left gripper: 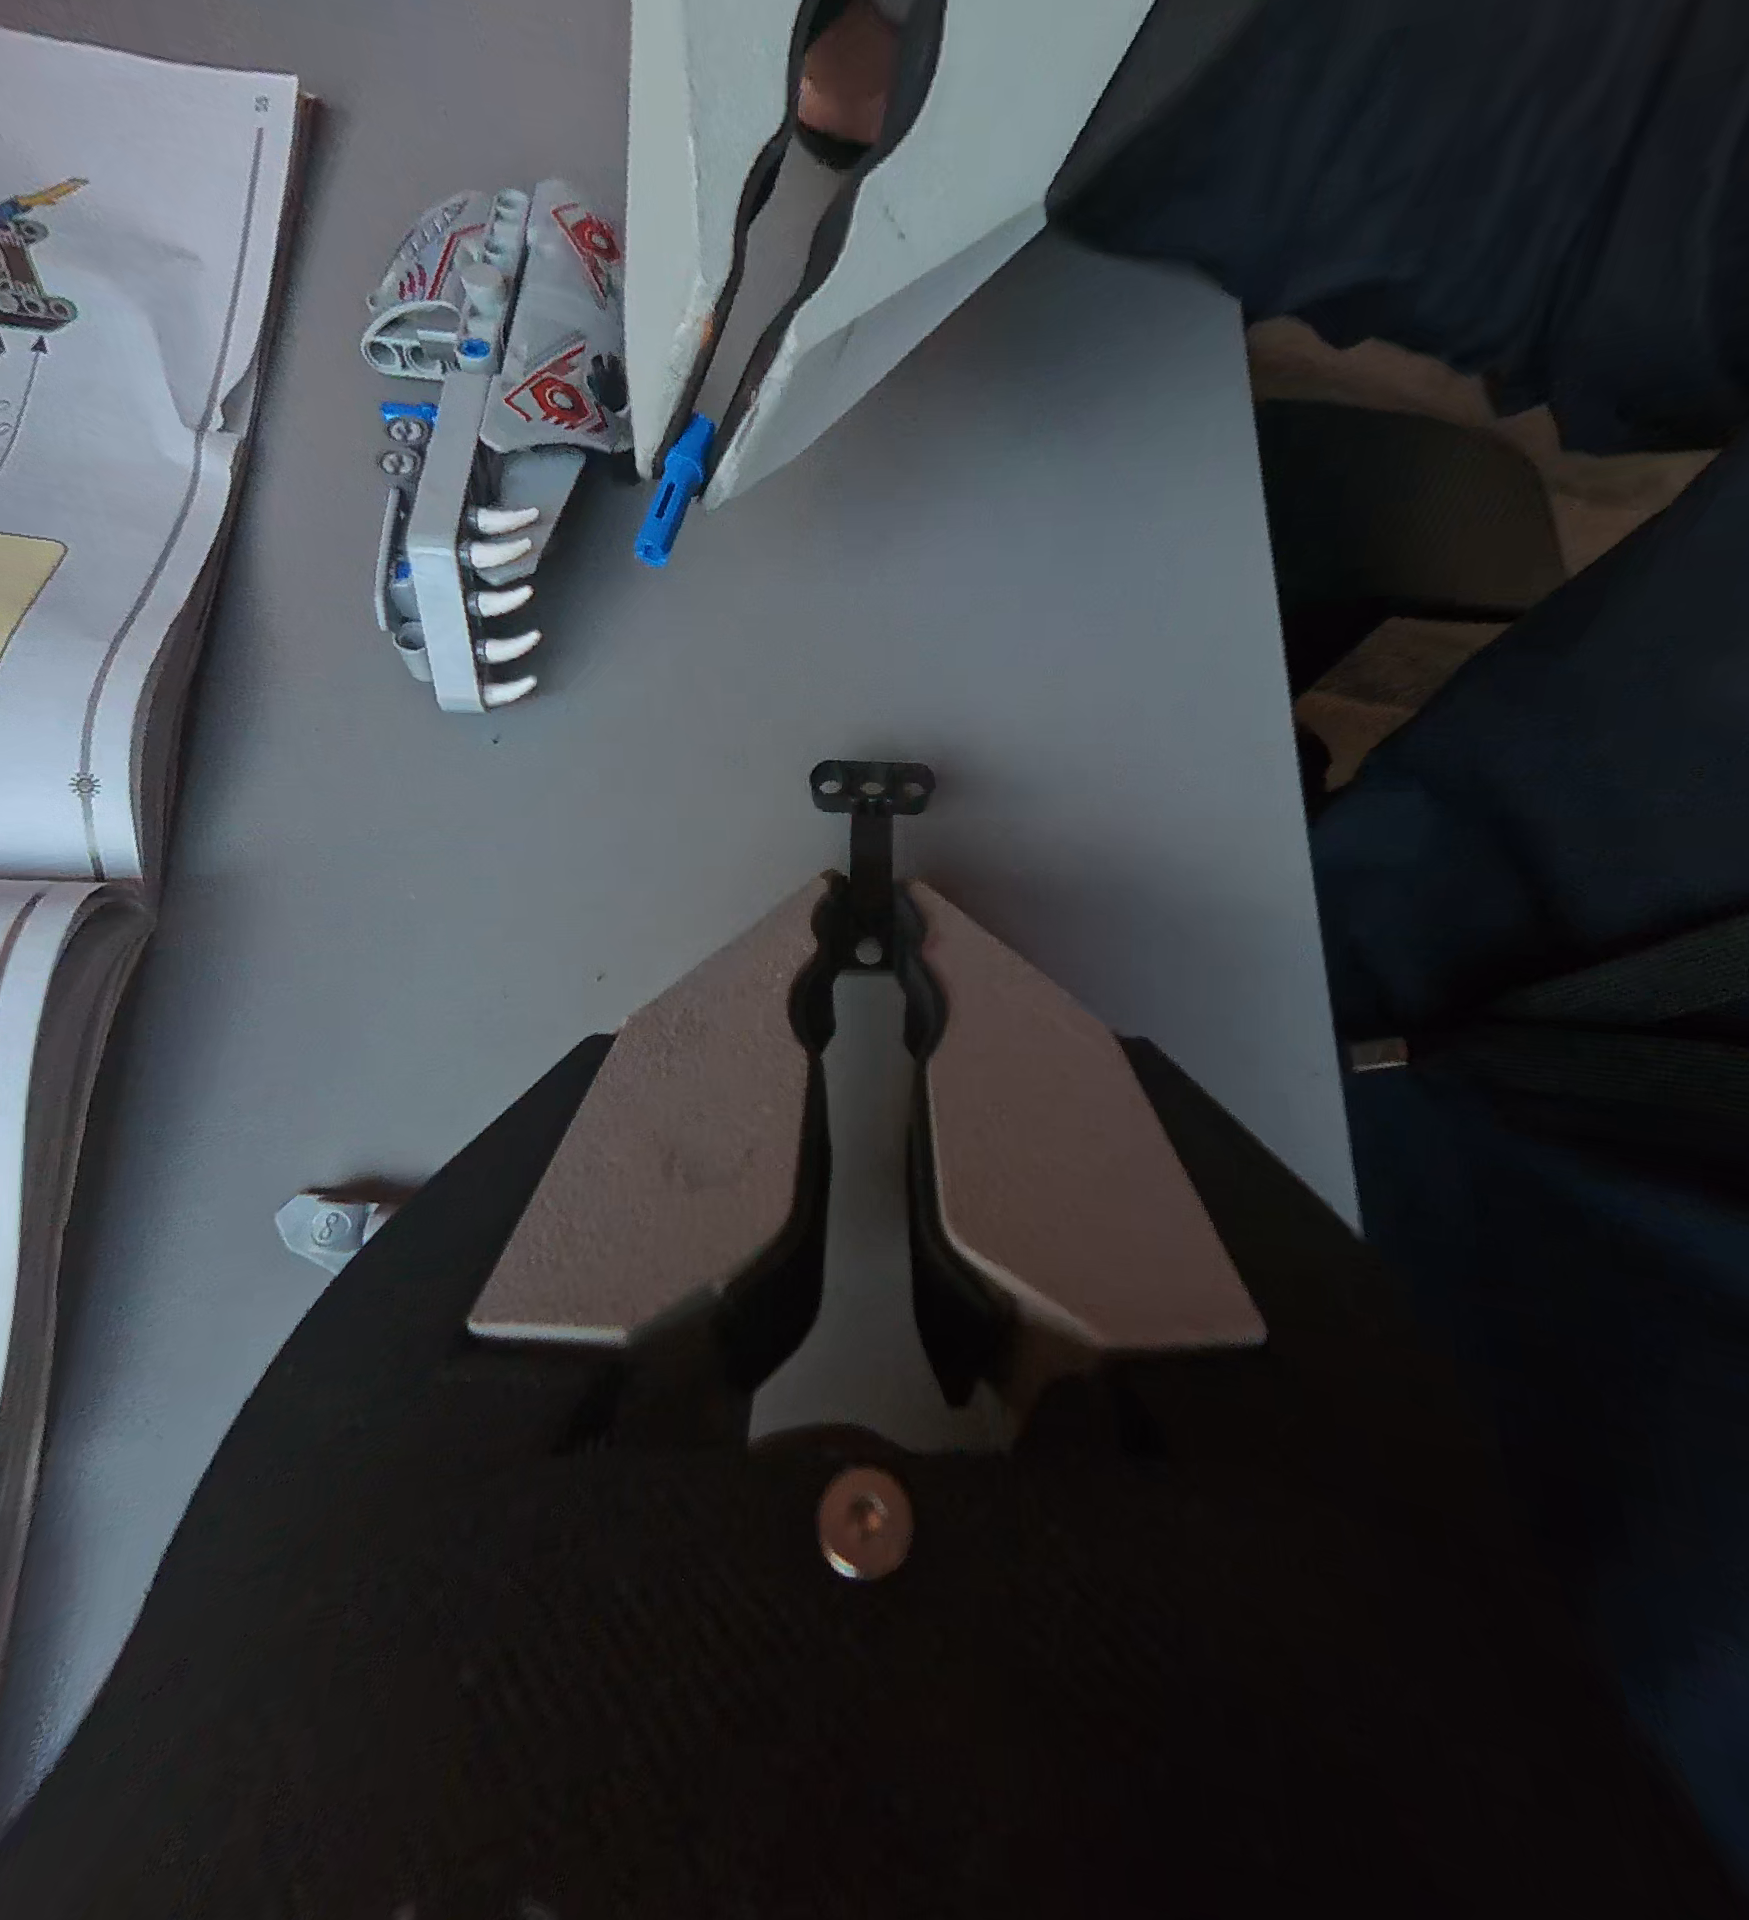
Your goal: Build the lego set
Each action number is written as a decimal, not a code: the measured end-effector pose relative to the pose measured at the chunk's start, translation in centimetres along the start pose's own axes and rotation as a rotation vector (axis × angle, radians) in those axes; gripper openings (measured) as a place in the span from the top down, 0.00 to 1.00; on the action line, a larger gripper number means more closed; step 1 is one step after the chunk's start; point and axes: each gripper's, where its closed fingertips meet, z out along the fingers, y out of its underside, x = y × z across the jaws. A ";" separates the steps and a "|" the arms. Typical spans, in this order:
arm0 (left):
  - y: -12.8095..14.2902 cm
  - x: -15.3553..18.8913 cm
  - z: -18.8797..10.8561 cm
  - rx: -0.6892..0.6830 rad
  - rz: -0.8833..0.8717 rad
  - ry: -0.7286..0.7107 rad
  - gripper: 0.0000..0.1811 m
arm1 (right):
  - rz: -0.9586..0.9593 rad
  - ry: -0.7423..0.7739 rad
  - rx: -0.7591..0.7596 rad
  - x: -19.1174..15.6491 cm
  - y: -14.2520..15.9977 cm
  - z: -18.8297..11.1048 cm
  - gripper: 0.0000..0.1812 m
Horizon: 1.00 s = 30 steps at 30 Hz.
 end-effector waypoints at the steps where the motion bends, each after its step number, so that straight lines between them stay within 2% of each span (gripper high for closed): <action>1: -0.3 0.1 -0.2 0.019 -0.024 0.023 0.97 | 0.005 -0.004 0.009 0.0 -0.1 -0.1 0.99; 5: -0.2 0.6 -0.7 0.037 -0.180 0.157 0.98 | 0.029 -0.079 0.082 -0.9 -1.2 -0.6 0.99; 8: 0.4 -0.6 -0.4 0.027 -0.272 0.160 0.97 | 0.044 -0.166 0.083 -2.1 -1.2 -0.6 0.99; 12: 0.4 -1.0 -0.5 0.042 -0.304 0.162 0.97 | -0.036 -0.226 0.067 -4.0 -1.2 -0.2 0.99; 17: -1.4 -0.7 -1.4 0.151 -0.327 0.201 0.97 | -0.038 -0.199 0.015 -3.8 -0.4 0.5 0.99; 21: -2.4 -0.1 -2.0 0.218 -0.387 0.296 0.97 | -0.006 -0.218 0.080 -3.7 -1.4 -0.1 0.99; 24: -2.5 0.4 -2.0 0.222 -0.444 0.366 0.97 | -0.054 -0.248 0.136 -4.8 -2.5 -0.6 0.99; 27: -2.2 0.8 -1.5 0.207 -0.499 0.414 0.97 | -0.106 -0.265 0.120 -5.8 -2.4 -0.3 0.99; 30: -2.6 1.4 -1.6 0.225 -0.558 0.500 0.97 | -0.206 -0.178 0.083 -5.5 -2.0 0.2 0.99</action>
